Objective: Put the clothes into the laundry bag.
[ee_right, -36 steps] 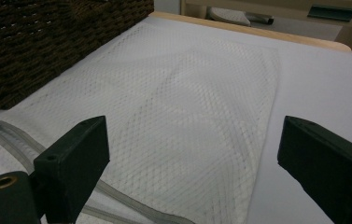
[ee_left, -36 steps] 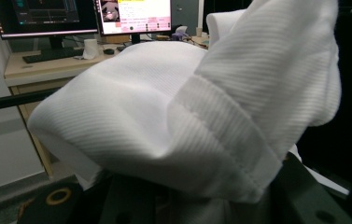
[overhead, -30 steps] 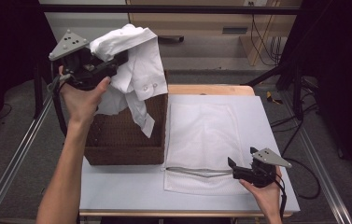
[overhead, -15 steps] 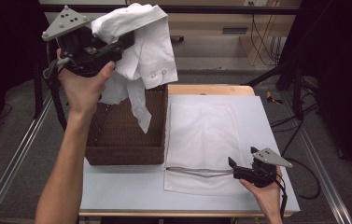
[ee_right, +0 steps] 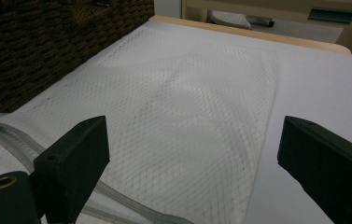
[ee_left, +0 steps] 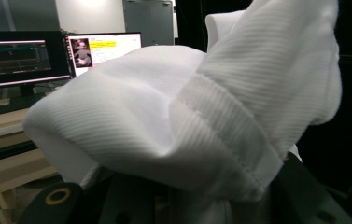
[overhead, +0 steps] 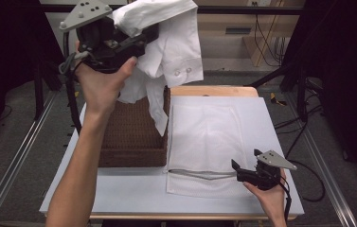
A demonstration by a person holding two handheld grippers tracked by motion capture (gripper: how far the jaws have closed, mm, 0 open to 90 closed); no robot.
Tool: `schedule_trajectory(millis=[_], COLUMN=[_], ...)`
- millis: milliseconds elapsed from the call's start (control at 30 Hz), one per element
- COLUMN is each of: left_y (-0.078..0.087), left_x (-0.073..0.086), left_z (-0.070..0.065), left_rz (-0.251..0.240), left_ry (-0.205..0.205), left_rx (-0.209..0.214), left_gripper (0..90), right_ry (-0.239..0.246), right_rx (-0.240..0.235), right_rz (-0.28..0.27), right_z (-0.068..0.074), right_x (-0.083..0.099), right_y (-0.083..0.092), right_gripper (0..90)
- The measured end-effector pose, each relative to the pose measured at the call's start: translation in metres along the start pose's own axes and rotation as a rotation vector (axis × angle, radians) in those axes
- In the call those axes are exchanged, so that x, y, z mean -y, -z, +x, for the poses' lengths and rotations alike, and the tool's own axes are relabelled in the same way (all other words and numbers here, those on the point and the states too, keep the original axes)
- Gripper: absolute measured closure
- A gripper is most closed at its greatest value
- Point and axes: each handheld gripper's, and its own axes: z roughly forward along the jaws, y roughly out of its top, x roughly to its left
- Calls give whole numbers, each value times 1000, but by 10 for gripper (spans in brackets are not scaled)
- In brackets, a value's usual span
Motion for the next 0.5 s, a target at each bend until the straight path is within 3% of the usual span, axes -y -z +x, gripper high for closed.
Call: schedule_trajectory(millis=[100, 500], left_y=[-8, -50], left_x=[0, 16], left_z=[-9, -52], left_rz=[5, 38], left_ry=[-1, -7], left_rx=[21, 113], left_gripper=[666, 664], right_ry=[-17, -36], right_rx=[-29, -27], right_rz=[9, 3], right_z=[-1, -10], right_x=[0, 0], right_y=[1, 9], right_gripper=[118, 118])
